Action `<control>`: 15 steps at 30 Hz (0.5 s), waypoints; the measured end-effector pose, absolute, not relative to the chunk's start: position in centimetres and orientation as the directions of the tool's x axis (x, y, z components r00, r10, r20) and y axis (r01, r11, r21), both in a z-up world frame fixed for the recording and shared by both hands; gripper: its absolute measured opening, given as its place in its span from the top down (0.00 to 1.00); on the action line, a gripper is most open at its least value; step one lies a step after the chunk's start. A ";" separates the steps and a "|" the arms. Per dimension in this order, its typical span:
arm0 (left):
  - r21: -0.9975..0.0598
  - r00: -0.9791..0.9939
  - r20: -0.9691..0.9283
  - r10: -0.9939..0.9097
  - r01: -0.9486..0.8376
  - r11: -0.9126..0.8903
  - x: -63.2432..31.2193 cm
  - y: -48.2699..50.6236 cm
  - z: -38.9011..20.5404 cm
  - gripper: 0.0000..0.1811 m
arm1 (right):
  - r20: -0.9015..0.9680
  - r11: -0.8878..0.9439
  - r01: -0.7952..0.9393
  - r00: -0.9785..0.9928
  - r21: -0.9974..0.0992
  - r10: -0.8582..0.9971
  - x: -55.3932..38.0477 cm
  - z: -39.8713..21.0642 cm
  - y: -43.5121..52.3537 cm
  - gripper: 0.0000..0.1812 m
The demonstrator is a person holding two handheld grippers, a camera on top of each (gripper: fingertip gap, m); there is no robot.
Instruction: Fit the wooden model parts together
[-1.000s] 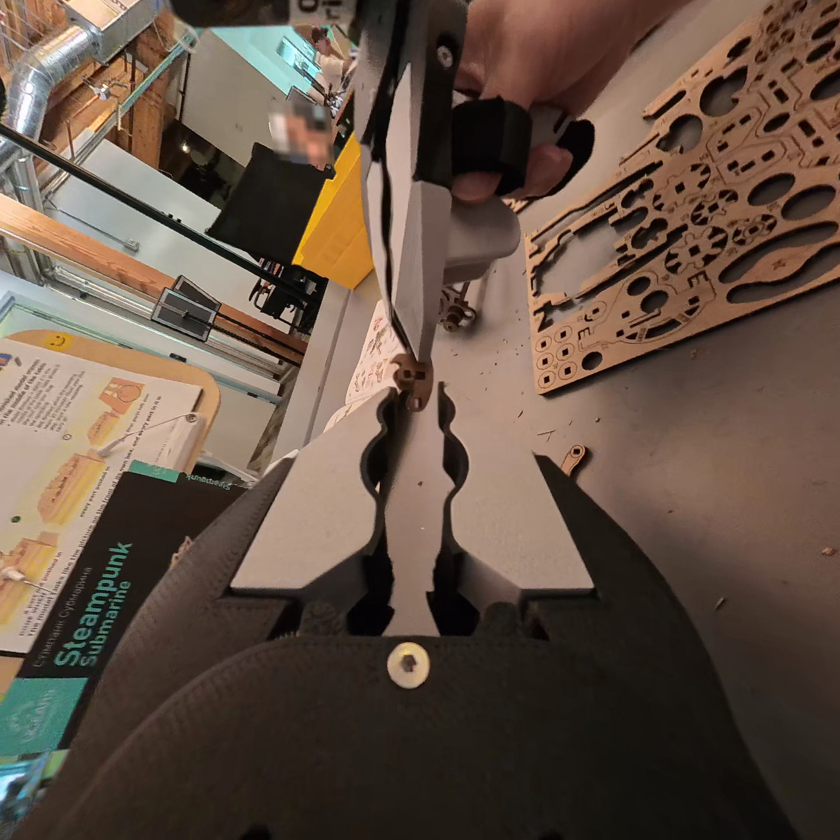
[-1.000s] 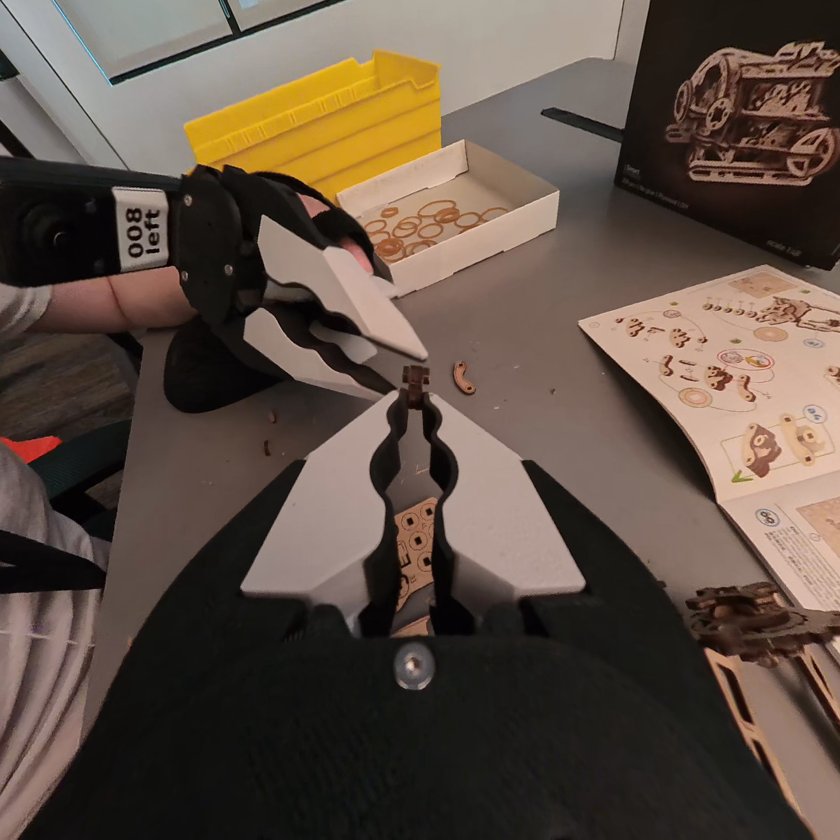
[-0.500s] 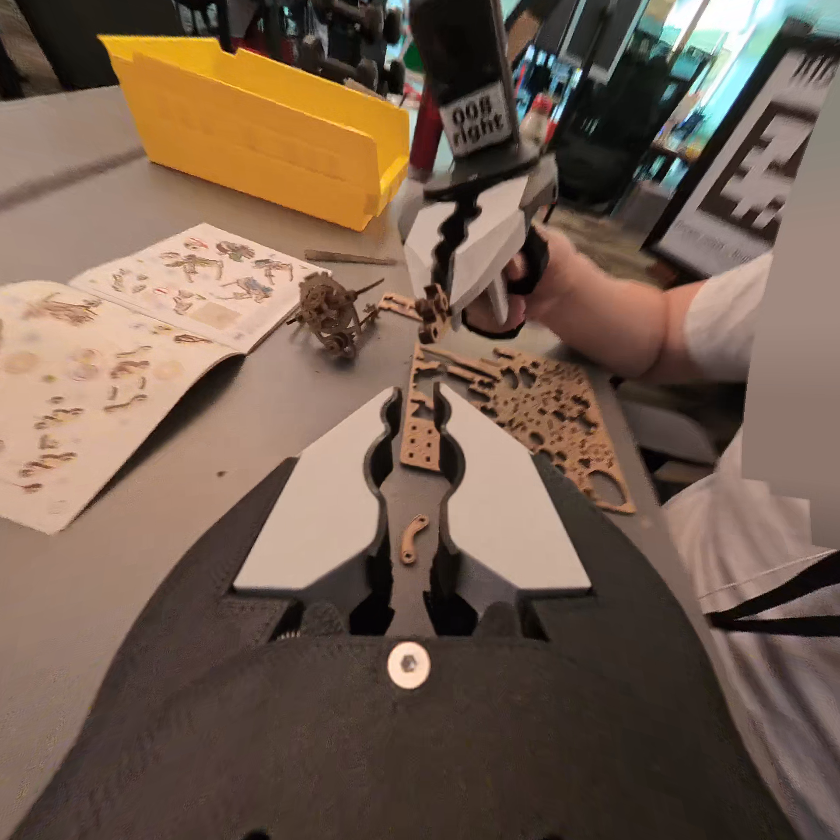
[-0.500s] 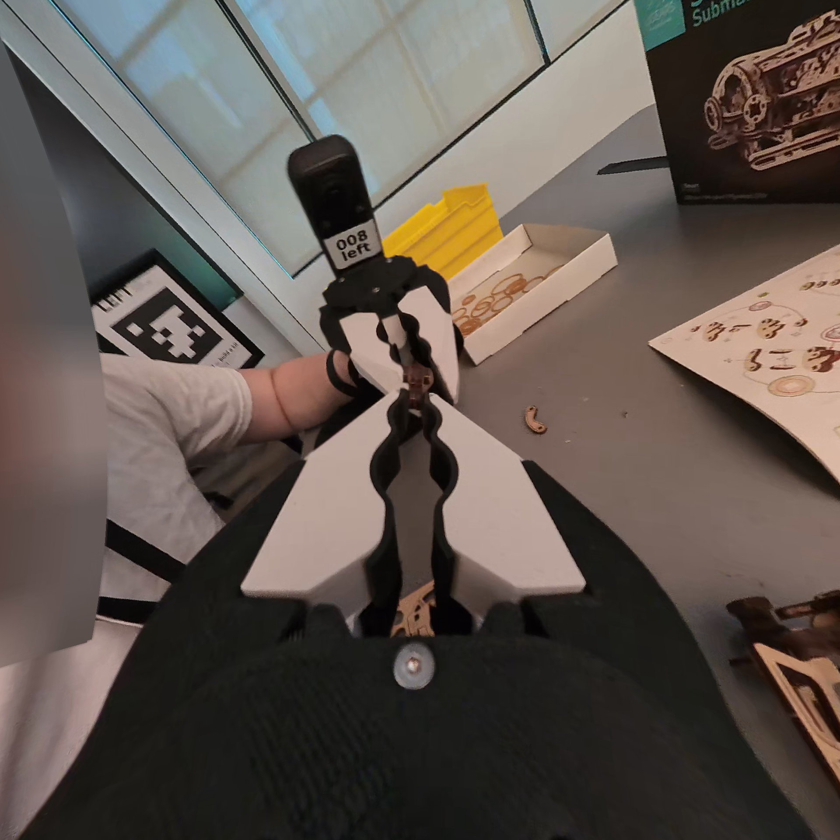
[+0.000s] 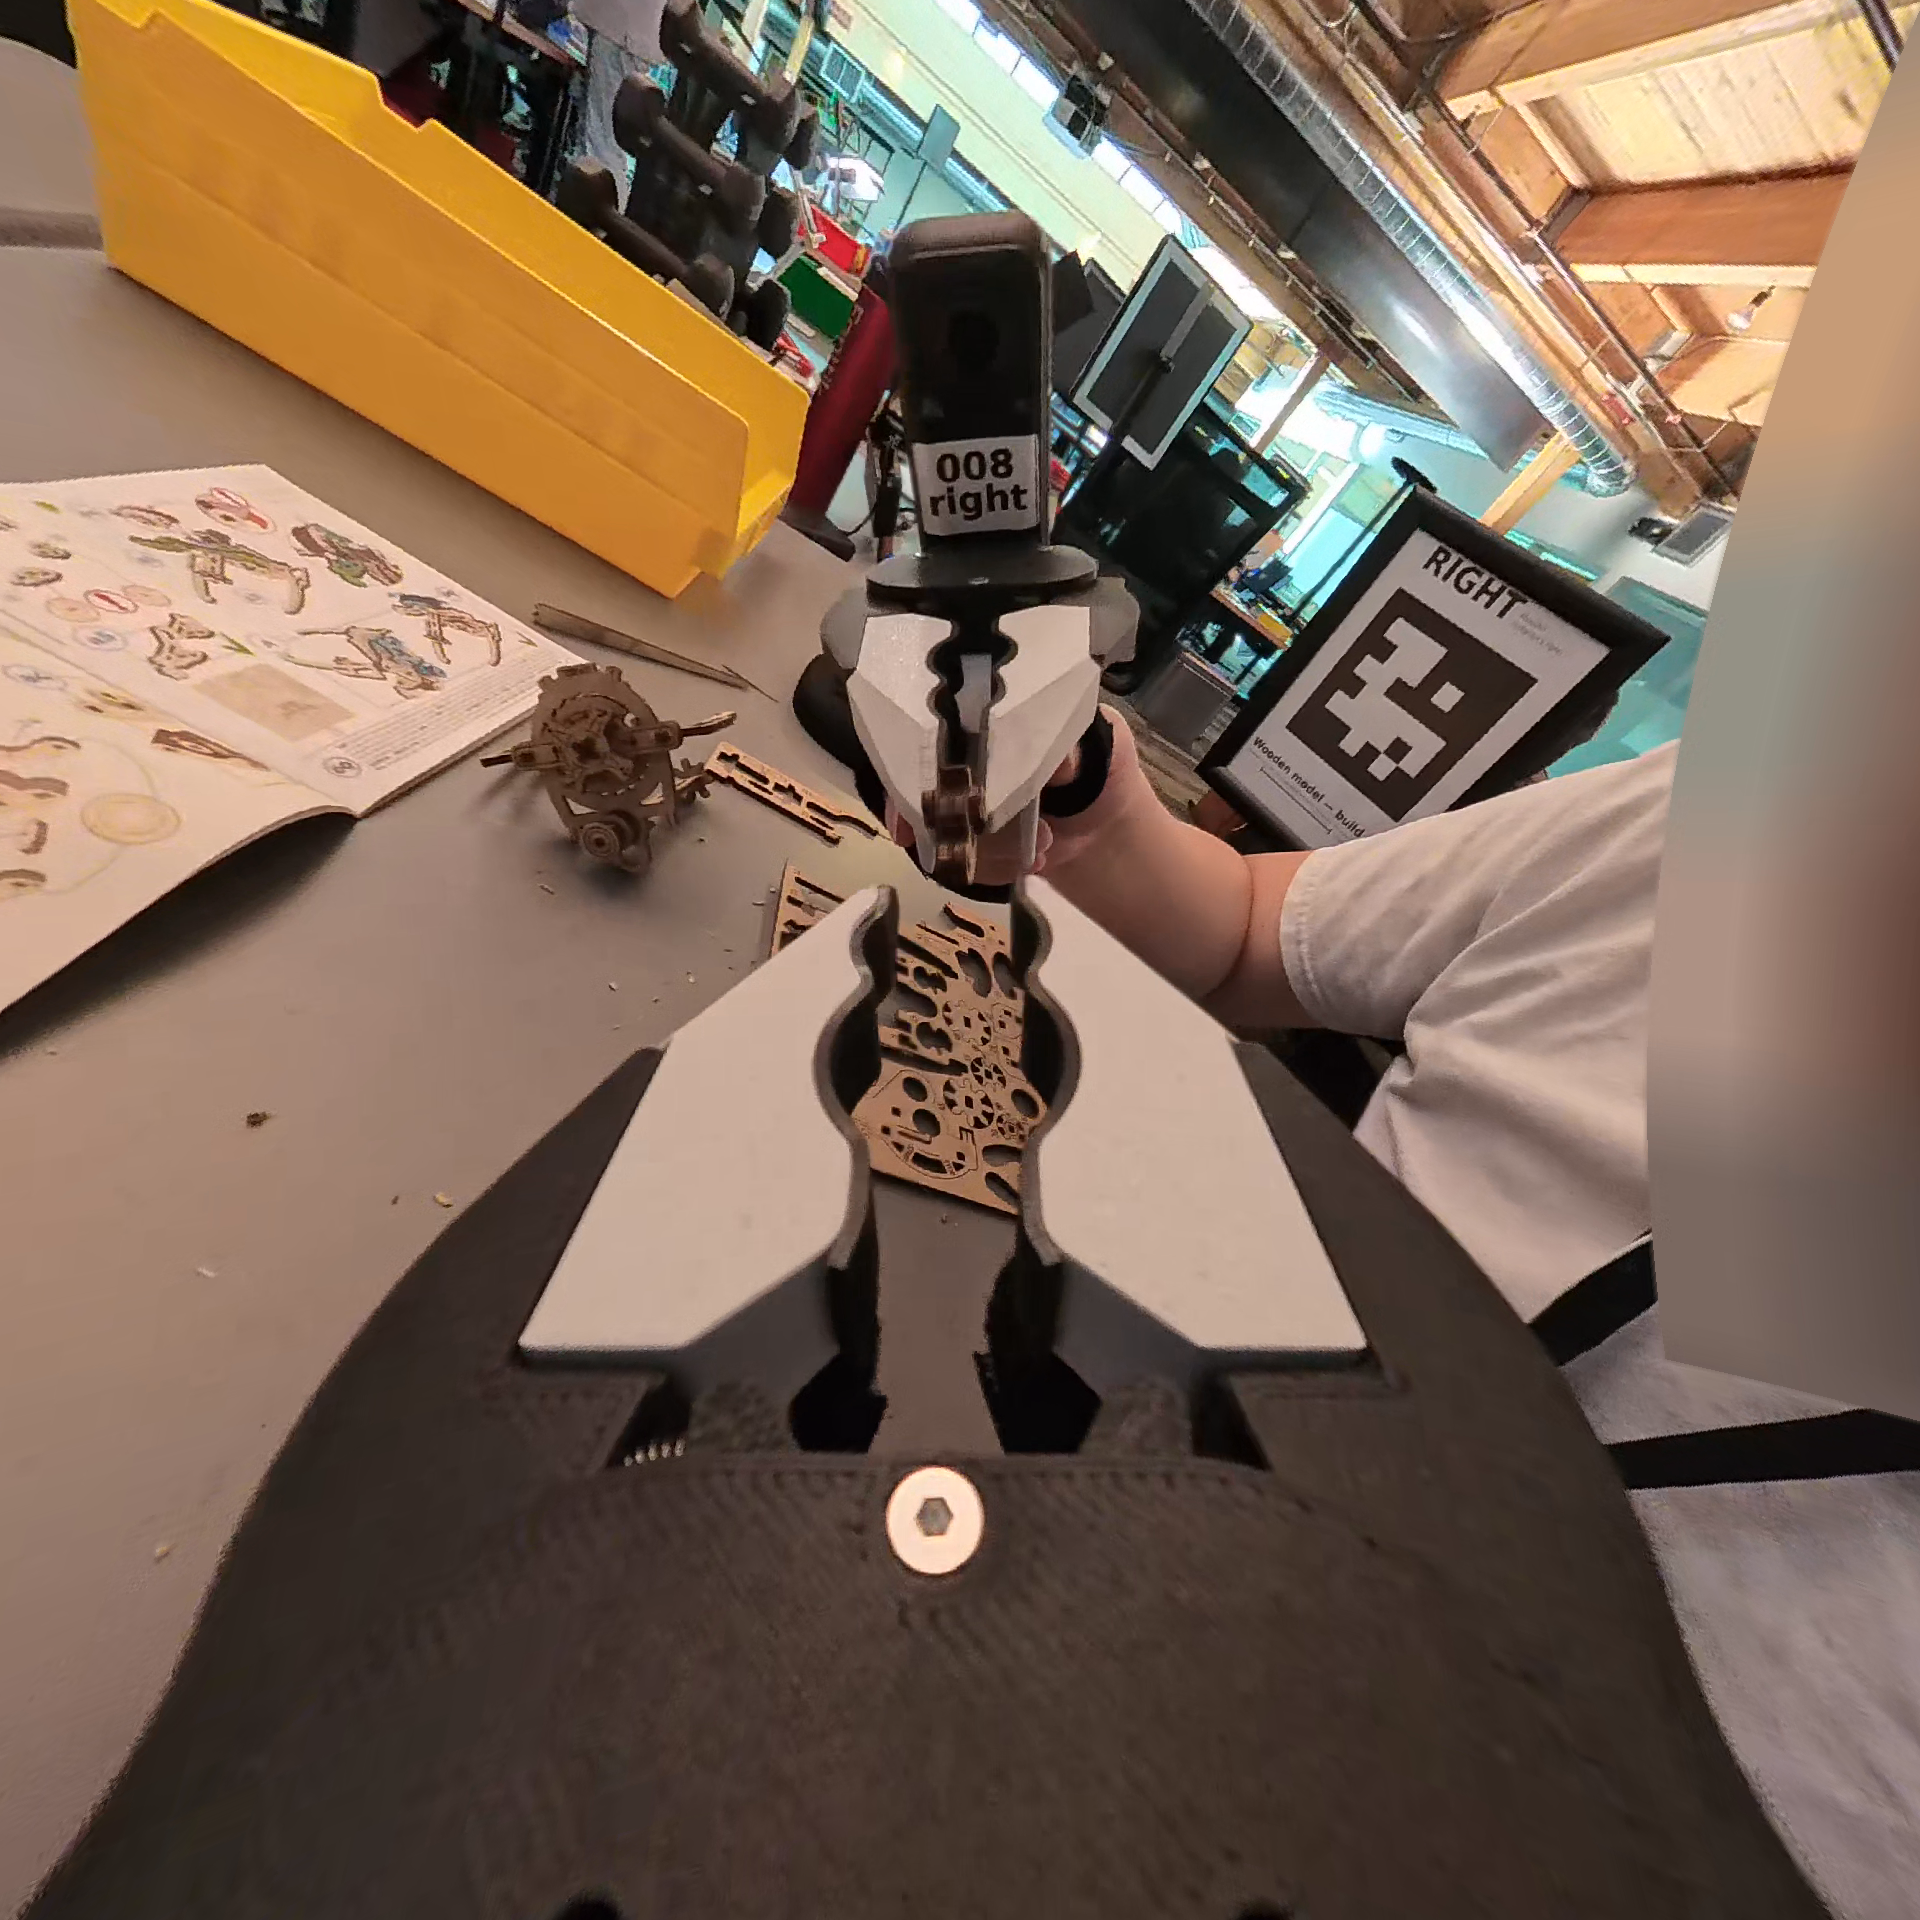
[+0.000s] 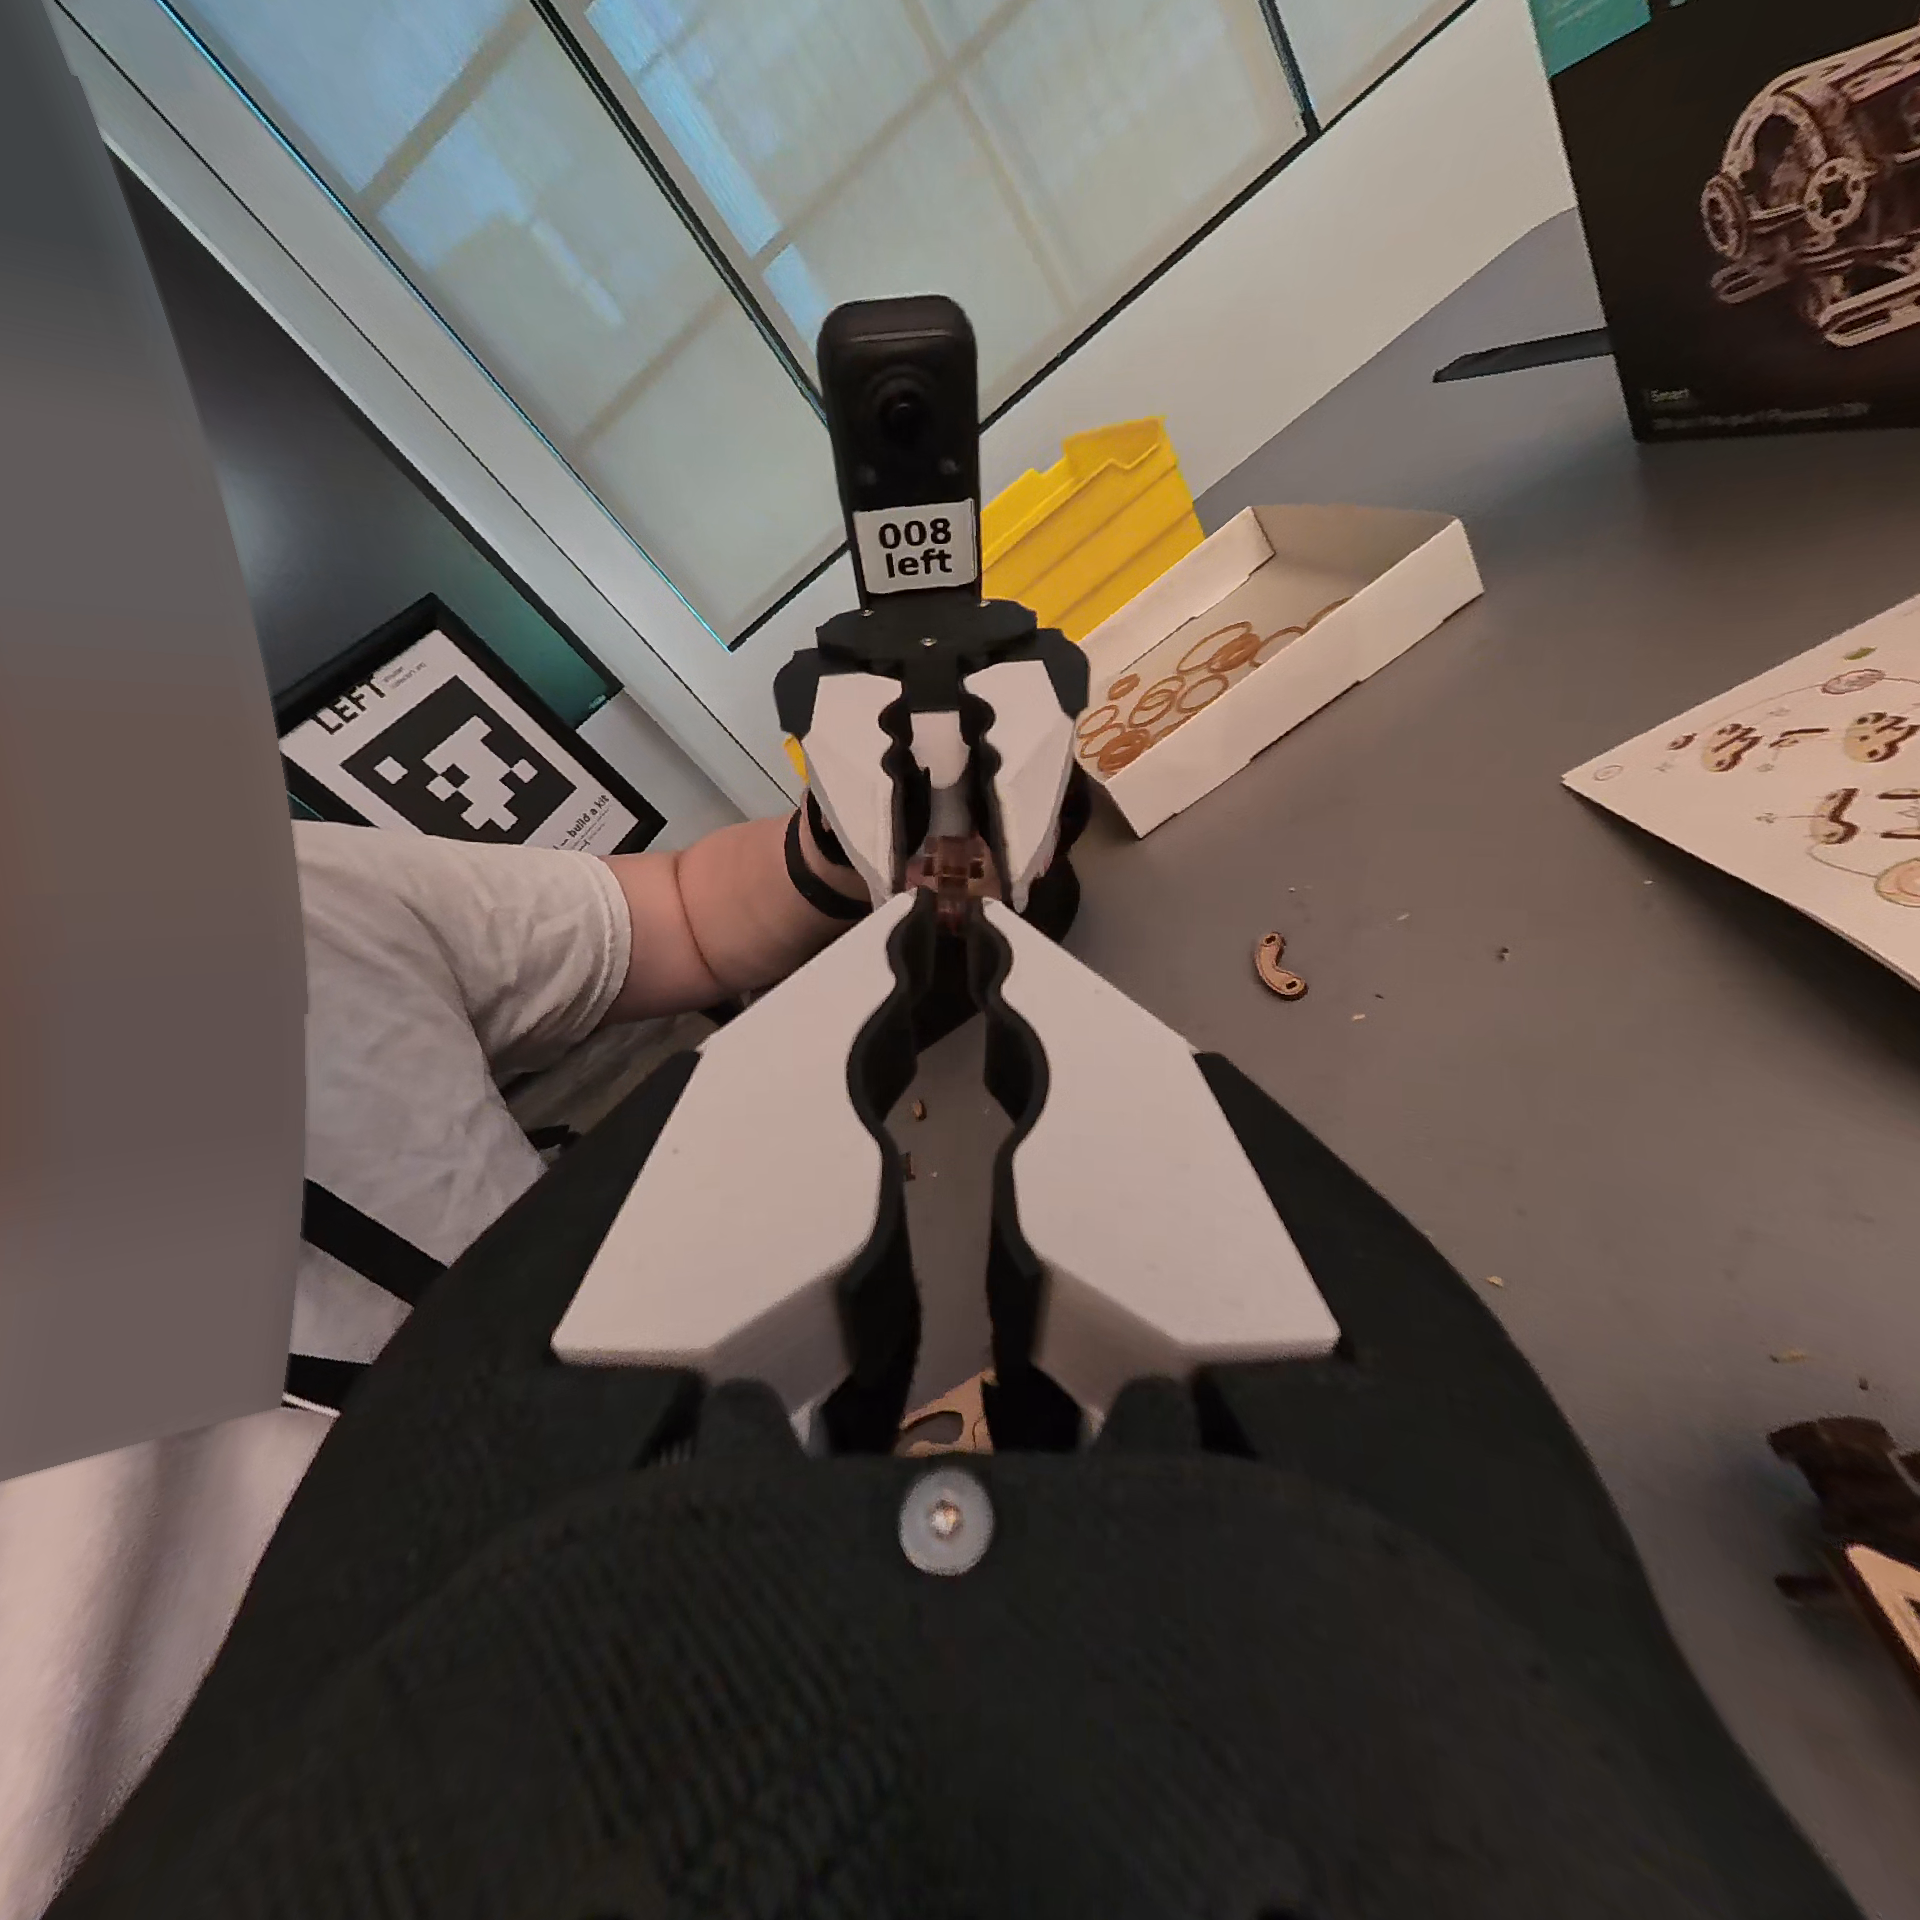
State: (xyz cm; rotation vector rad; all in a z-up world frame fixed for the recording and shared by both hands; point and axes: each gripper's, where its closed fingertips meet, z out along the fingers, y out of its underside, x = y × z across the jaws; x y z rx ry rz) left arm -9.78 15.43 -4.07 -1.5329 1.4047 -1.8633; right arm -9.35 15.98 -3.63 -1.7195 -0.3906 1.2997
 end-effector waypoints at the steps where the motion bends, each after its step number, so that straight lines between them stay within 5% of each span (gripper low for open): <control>1: -0.844 -0.358 0.531 -0.768 -0.301 -0.443 -9.8 15.4 -4.0 0.90 | -0.590 -0.530 -0.260 0.390 -0.807 0.707 -9.4 -3.6 15.9 0.99; 4: -0.896 -0.347 0.430 -0.834 -0.278 -0.346 -9.9 15.6 -4.1 0.87 | -0.596 -0.536 -0.263 0.387 -0.802 0.703 -9.4 -3.6 15.9 0.99; 8: -0.980 -0.283 0.073 -0.956 -0.198 -0.016 -10.6 16.6 -3.7 0.78 | -0.648 -0.572 -0.304 0.338 -0.762 0.683 -9.3 -3.3 15.9 0.99; 15: -0.883 -0.174 -0.398 -0.901 -0.194 0.427 -10.2 15.8 -4.4 0.85 | -0.729 -0.652 -0.330 0.260 -0.683 0.633 -9.7 -3.6 15.7 0.99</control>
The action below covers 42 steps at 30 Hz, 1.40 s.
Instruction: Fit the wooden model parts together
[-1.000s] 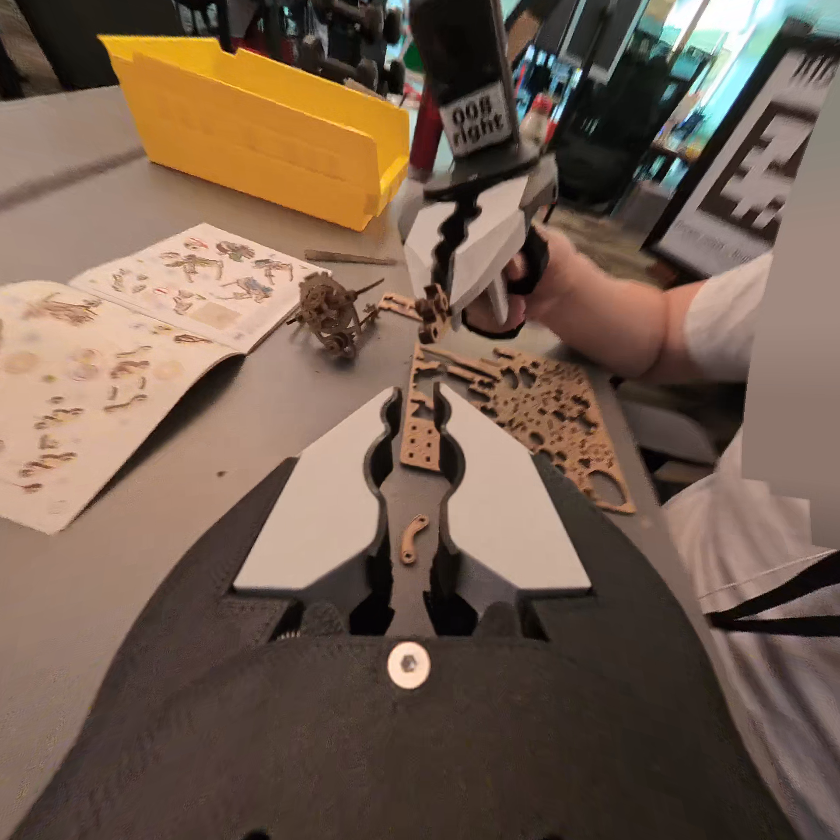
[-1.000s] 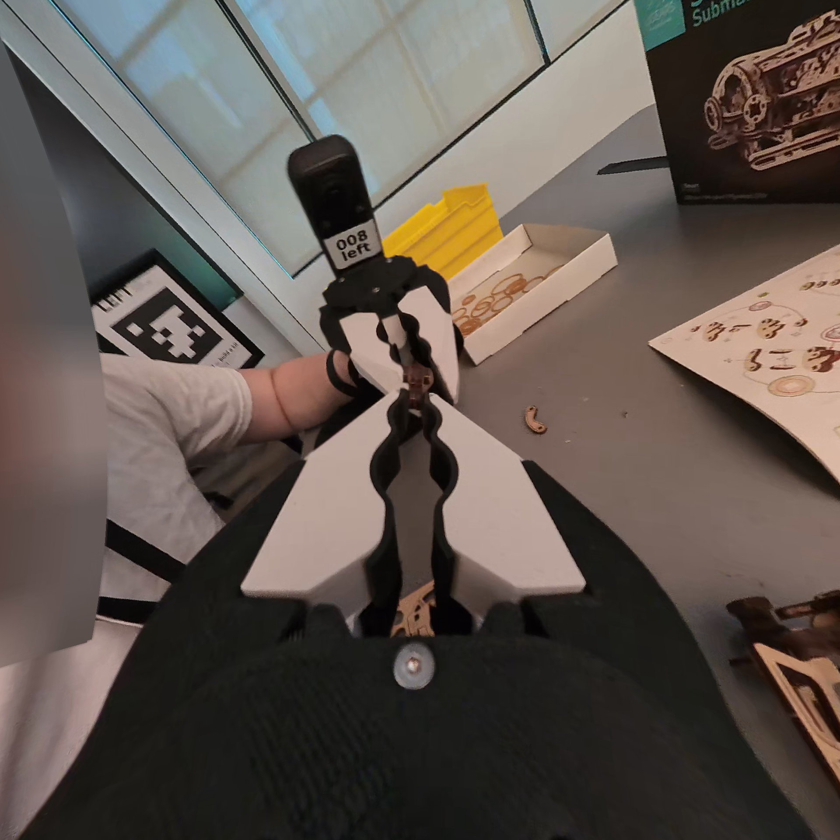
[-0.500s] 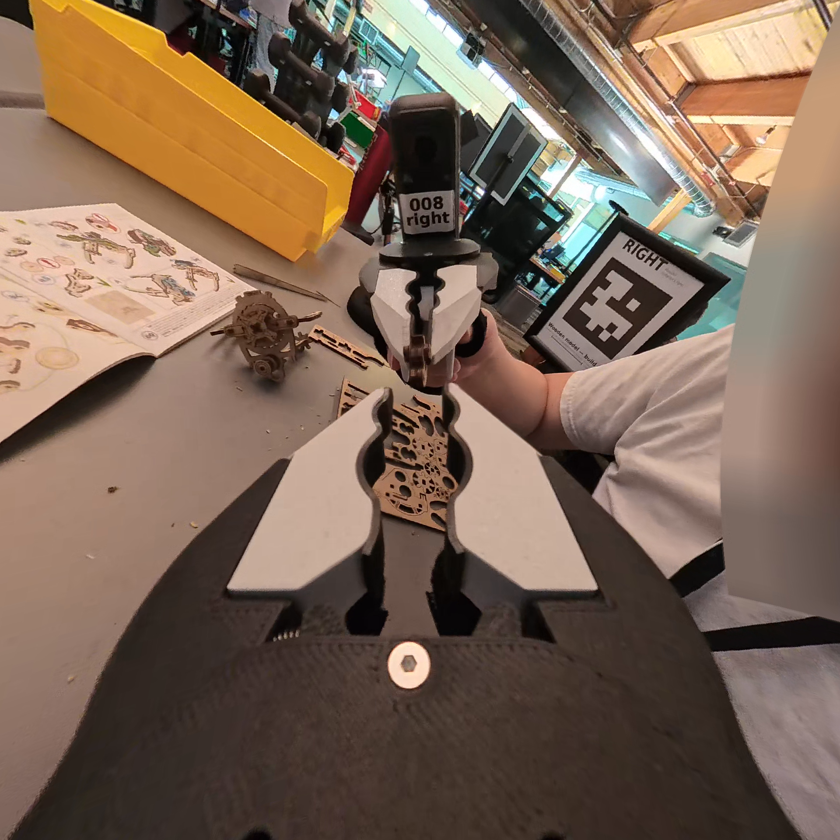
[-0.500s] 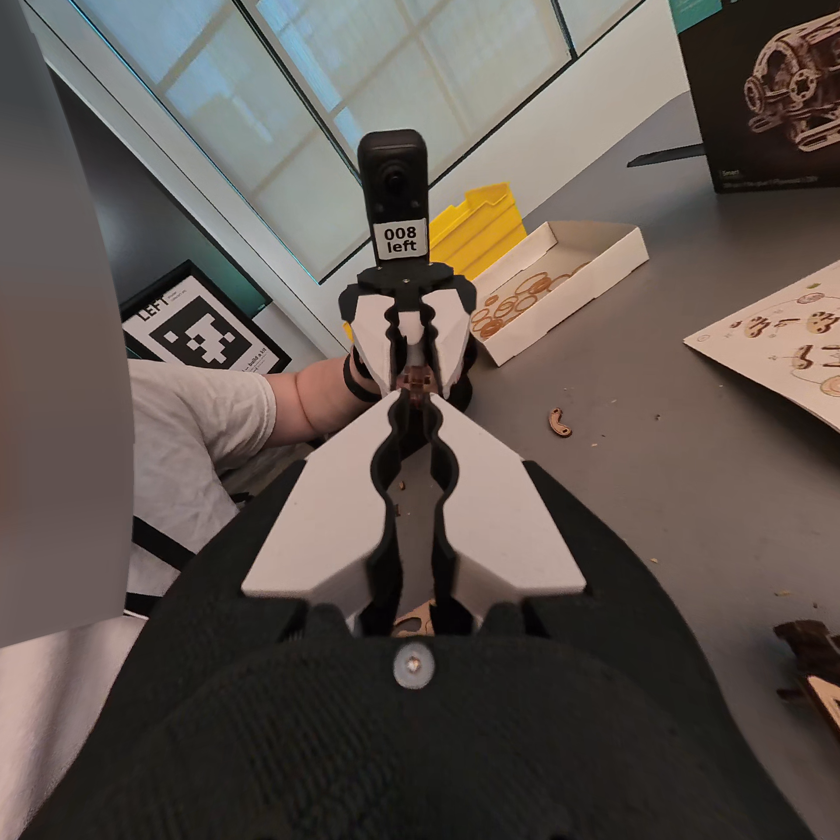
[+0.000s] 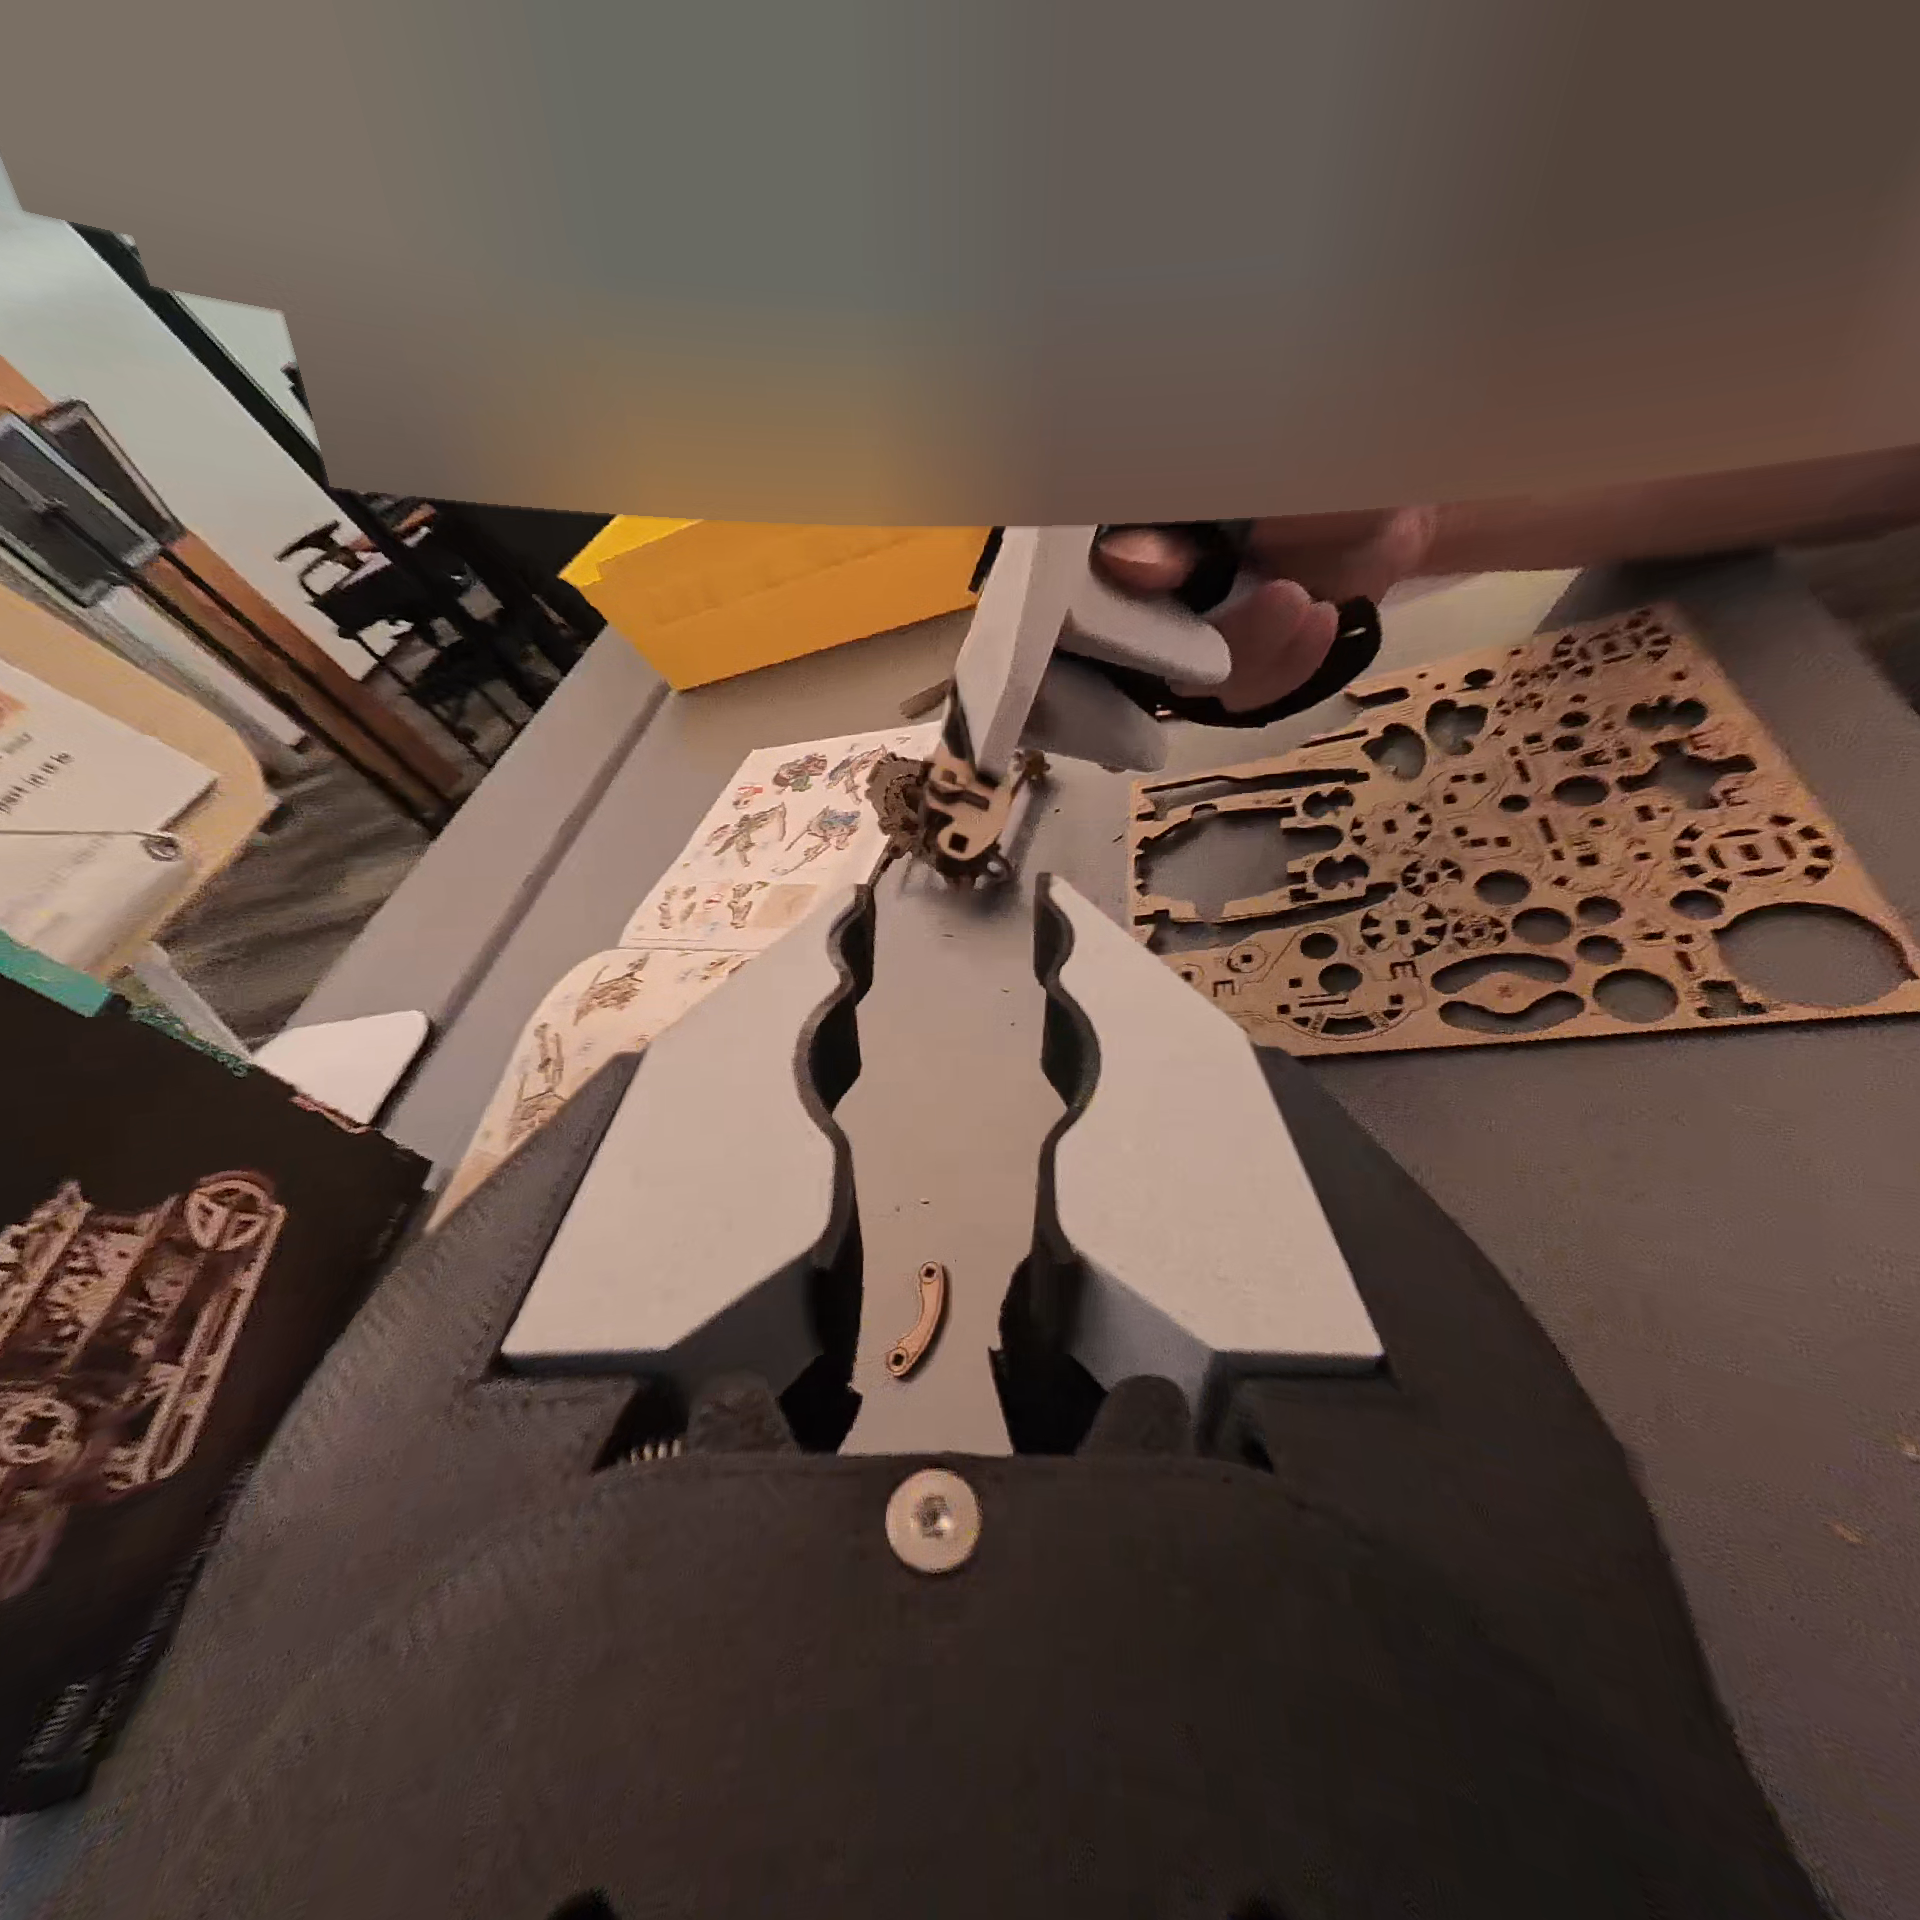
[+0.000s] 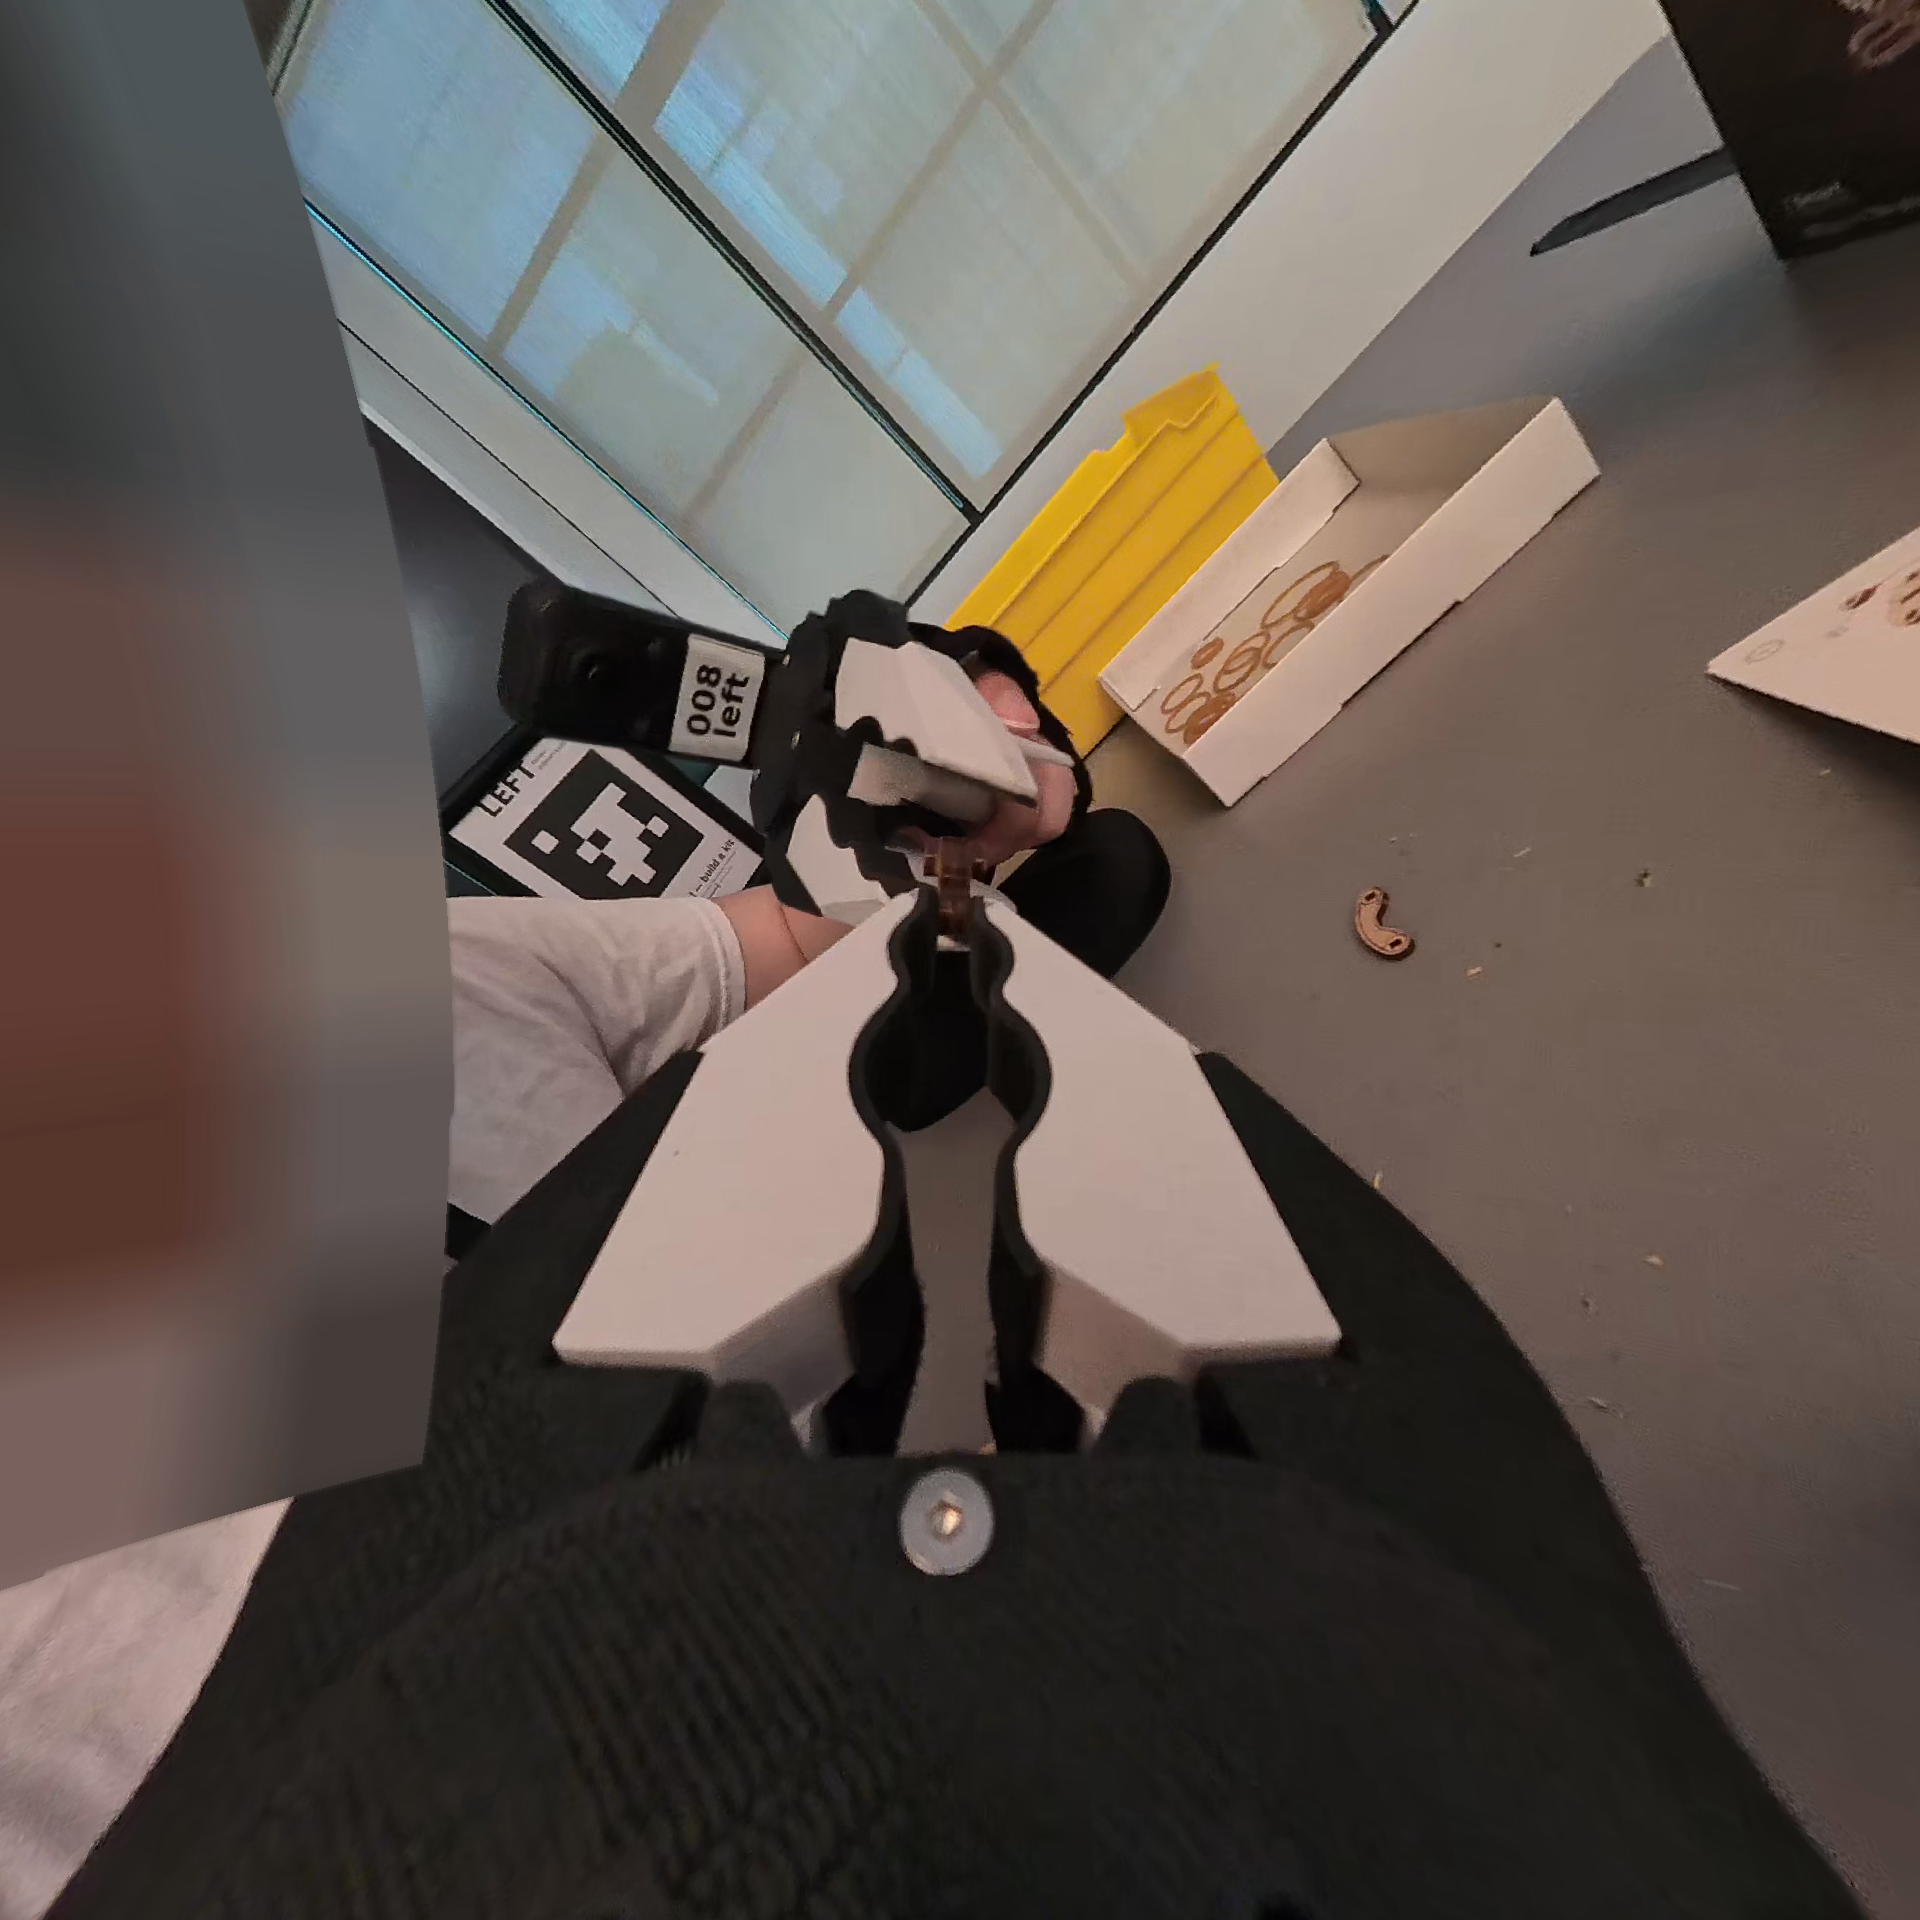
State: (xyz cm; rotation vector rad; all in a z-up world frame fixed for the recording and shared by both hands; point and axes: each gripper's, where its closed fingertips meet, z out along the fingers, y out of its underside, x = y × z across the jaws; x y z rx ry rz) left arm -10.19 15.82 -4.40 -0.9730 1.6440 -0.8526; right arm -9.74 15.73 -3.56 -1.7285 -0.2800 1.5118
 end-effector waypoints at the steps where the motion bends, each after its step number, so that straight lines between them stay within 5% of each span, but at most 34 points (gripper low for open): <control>1: -0.877 -0.171 -0.410 -0.896 -0.196 0.439 -10.1 15.7 -4.5 0.86 | -0.734 -0.658 -0.326 0.261 -0.679 0.627 -9.8 -3.7 15.7 0.99; 13: -0.898 -0.242 -0.335 -0.911 -0.213 0.386 -10.3 15.1 -4.9 0.95 | -0.756 -0.692 -0.305 0.240 -0.654 0.609 -10.2 -4.2 15.5 0.99; 18: -0.953 -0.288 -0.018 -0.957 -0.284 0.104 -10.2 15.3 -5.3 0.85 | -0.726 -0.656 -0.313 0.249 -0.686 0.641 -10.1 -3.7 15.5 0.99; 23: -0.930 -0.371 0.325 -0.870 -0.294 -0.222 -10.4 14.7 -4.0 0.89 | -0.656 -0.592 -0.282 0.298 -0.755 0.693 -10.3 -3.4 15.3 0.99; 29: -0.862 -0.371 0.493 -0.787 -0.330 -0.384 -10.2 14.9 -3.9 0.89 | -0.628 -0.568 -0.268 0.316 -0.778 0.711 -10.5 -3.5 15.3 0.99; 40: -0.835 -0.362 0.540 -0.760 -0.347 -0.427 -9.9 14.6 -4.3 0.99 | -0.610 -0.546 -0.271 0.343 -0.792 0.715 -10.6 -3.8 15.7 0.99; 42: -0.832 -0.360 0.545 -0.758 -0.347 -0.434 -10.0 14.9 -4.3 0.99 | -0.590 -0.520 -0.280 0.364 -0.807 0.720 -10.3 -3.7 15.9 0.93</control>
